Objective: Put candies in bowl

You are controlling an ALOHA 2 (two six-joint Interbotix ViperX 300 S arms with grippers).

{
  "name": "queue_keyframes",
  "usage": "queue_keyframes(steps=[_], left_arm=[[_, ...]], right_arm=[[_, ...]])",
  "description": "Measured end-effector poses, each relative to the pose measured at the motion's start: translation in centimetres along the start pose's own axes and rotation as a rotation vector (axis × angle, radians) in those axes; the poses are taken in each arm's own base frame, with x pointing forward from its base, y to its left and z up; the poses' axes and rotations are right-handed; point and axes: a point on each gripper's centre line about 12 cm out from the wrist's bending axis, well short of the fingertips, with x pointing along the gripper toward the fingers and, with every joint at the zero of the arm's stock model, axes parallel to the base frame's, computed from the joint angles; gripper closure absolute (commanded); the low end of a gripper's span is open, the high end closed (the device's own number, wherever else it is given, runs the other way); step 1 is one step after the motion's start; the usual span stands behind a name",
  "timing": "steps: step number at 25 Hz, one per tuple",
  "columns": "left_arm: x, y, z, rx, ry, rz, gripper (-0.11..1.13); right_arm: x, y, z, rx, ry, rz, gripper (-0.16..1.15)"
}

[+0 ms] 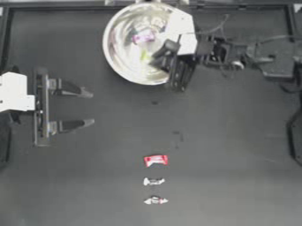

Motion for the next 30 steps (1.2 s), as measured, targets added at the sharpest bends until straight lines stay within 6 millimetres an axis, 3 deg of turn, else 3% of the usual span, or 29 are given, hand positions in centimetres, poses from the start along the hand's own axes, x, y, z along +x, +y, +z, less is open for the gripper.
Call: queue_keyframes(steps=[10,13,17,20,24,30], left_arm=[[0.0,0.1,0.1,-0.003,-0.008,0.005,0.1],[0.0,0.1,0.1,-0.003,-0.008,0.005,0.1],[0.0,0.1,0.1,-0.005,-0.008,0.005,0.1],[0.0,0.1,0.1,-0.011,-0.006,0.005,0.1],[0.1,0.1,0.0,-0.023,-0.001,0.006,0.1],[0.2,0.0,-0.2,-0.032,0.013,-0.001,0.1]], right_arm=[[4.3,-4.4,-0.5,0.002,0.009,-0.077,0.44],[5.2,-5.0,-0.7,0.008,0.022,-0.085,0.28],[5.6,-5.5,-0.8,0.025,0.035,-0.093,-0.08],[5.5,-5.5,-0.6,0.027,0.027,-0.093,-0.02],[3.4,-4.5,0.7,0.01,-0.016,-0.08,-0.01],[-2.3,-1.2,1.8,-0.033,-0.111,-0.027,-0.01]])
